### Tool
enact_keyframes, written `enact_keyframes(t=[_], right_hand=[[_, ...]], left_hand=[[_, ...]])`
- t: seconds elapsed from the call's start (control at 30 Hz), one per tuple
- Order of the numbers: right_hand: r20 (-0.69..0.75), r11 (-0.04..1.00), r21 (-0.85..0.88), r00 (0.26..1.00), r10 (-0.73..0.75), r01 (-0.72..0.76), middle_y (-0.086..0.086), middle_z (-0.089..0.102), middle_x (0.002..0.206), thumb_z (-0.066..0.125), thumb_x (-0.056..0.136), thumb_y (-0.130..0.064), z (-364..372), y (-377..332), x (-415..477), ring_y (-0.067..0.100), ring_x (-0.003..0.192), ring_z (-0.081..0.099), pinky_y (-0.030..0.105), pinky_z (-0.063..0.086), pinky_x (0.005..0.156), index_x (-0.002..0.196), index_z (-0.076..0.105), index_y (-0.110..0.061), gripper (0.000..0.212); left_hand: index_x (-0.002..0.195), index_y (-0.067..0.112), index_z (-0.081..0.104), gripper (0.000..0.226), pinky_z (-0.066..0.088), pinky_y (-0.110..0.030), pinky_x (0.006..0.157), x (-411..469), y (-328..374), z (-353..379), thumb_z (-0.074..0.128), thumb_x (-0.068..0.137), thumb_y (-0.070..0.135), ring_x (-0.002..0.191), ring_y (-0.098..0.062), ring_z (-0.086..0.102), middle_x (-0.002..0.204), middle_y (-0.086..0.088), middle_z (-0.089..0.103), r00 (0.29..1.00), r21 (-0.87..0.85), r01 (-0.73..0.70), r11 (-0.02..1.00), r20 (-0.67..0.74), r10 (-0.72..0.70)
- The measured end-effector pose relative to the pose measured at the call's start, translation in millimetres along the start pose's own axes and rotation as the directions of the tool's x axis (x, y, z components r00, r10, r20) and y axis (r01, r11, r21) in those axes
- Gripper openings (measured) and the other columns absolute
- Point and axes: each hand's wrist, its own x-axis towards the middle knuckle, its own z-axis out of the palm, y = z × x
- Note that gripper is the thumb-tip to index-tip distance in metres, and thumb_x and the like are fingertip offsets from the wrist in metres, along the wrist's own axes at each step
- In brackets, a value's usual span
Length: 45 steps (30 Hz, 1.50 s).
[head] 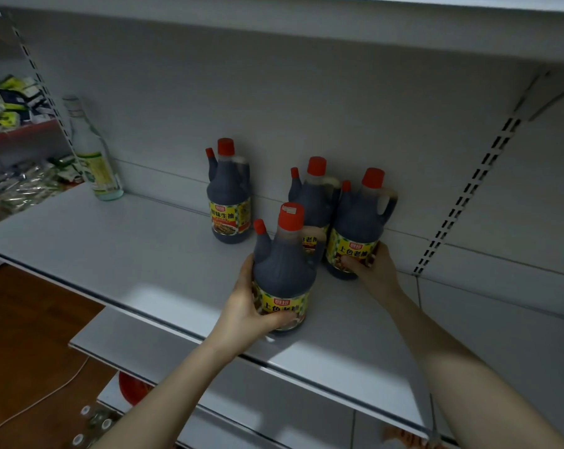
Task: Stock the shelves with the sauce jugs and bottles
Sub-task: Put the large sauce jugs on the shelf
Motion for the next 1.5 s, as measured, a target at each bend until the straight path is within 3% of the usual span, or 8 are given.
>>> enact_keyframes(t=[0.37,0.47,0.6,0.9,1.07,1.17,1.3,1.5], right_hand=[[-0.078,0.997,-0.063,0.995,-0.055,0.050,0.020,0.058,0.119,0.074,0.075,-0.006,8,-11,-9,0.021,0.102,0.054,0.006,0.039,0.062,0.119,0.044,0.009,0.055],[-0.098,0.997,-0.059,0.994,-0.048,0.042,0.020,0.059,0.119,0.075,0.074,-0.009,12,-13,-10,0.029,0.108,0.058,0.017,0.042,0.071,0.119,0.046,0.007,0.056],[-0.086,0.997,-0.053,0.995,-0.054,0.050,0.021,0.059,0.119,0.075,0.074,-0.007,11,-13,-11,0.022,0.103,0.057,0.006,0.042,0.062,0.118,0.046,0.008,0.055],[0.021,0.971,-0.121,0.977,0.211,-0.207,0.012,0.046,0.139,0.073,0.077,-0.032,10,-7,-51,0.029,0.126,0.046,0.037,0.042,0.097,0.139,0.032,-0.011,0.077],[0.173,0.646,-0.762,0.947,0.271,-0.046,0.008,0.015,0.156,0.044,0.086,-0.061,-2,7,-113,0.023,0.144,0.011,0.037,0.014,0.117,0.146,0.020,-0.010,0.082],[0.161,0.609,-0.793,0.952,0.259,-0.031,0.006,0.011,0.157,0.021,0.078,-0.077,-5,9,-133,0.020,0.145,0.006,0.041,0.009,0.116,0.146,0.020,-0.015,0.093],[0.120,0.573,-0.819,0.972,0.204,-0.020,0.005,0.011,0.157,-0.025,0.037,-0.090,-2,16,-141,0.018,0.145,0.005,0.041,0.008,0.116,0.146,0.020,-0.017,0.140],[0.082,0.576,-0.817,0.981,0.173,-0.033,0.006,0.016,0.156,-0.030,0.038,-0.088,-1,21,-141,0.018,0.145,0.008,0.041,0.008,0.116,0.145,0.026,-0.016,0.140]], left_hand=[[0.121,0.056,0.014,0.100,0.046,-0.008,0.084,0,2,0,0.080,0.047,0.042,0.111,0.012,0.049,0.122,0.032,0.042,1.000,-0.024,-0.017,1.000,0.012,0.017],[0.126,0.049,0.015,0.102,0.046,-0.008,0.084,0,0,0,0.083,0.052,0.031,0.111,0.010,0.049,0.121,0.029,0.043,1.000,-0.019,-0.019,1.000,0.008,0.019],[0.133,0.040,0.014,0.104,0.046,-0.010,0.088,0,-3,-1,0.085,0.061,0.016,0.113,0.002,0.050,0.124,0.020,0.045,0.999,-0.010,-0.032,0.999,0.012,0.032],[0.127,0.052,0.016,0.103,0.049,-0.020,0.090,4,-5,-2,0.079,0.046,0.043,0.114,0.000,0.052,0.126,0.020,0.048,0.999,-0.017,-0.026,1.000,0.019,0.026],[0.121,0.051,0.021,0.097,0.046,-0.006,0.079,16,0,-1,0.084,0.049,0.033,0.105,0.008,0.051,0.116,0.030,0.046,0.999,-0.026,-0.043,0.999,0.016,0.043],[0.132,0.033,0.025,0.097,0.039,0.003,0.069,29,3,2,0.085,0.060,0.008,0.105,0.002,0.046,0.115,0.027,0.043,0.997,0.005,-0.074,0.997,0.003,0.074],[0.141,0.015,0.022,0.100,0.034,0.006,0.067,49,2,5,0.084,0.062,0.011,0.112,-0.001,0.039,0.123,0.015,0.038,0.993,0.079,-0.120,0.990,0.010,0.120],[0.138,0.015,0.027,0.094,0.039,0.003,0.072,68,-5,7,0.083,0.062,0.010,0.113,-0.006,0.046,0.122,0.016,0.043,0.984,0.063,-0.177,0.982,0.024,0.176]])
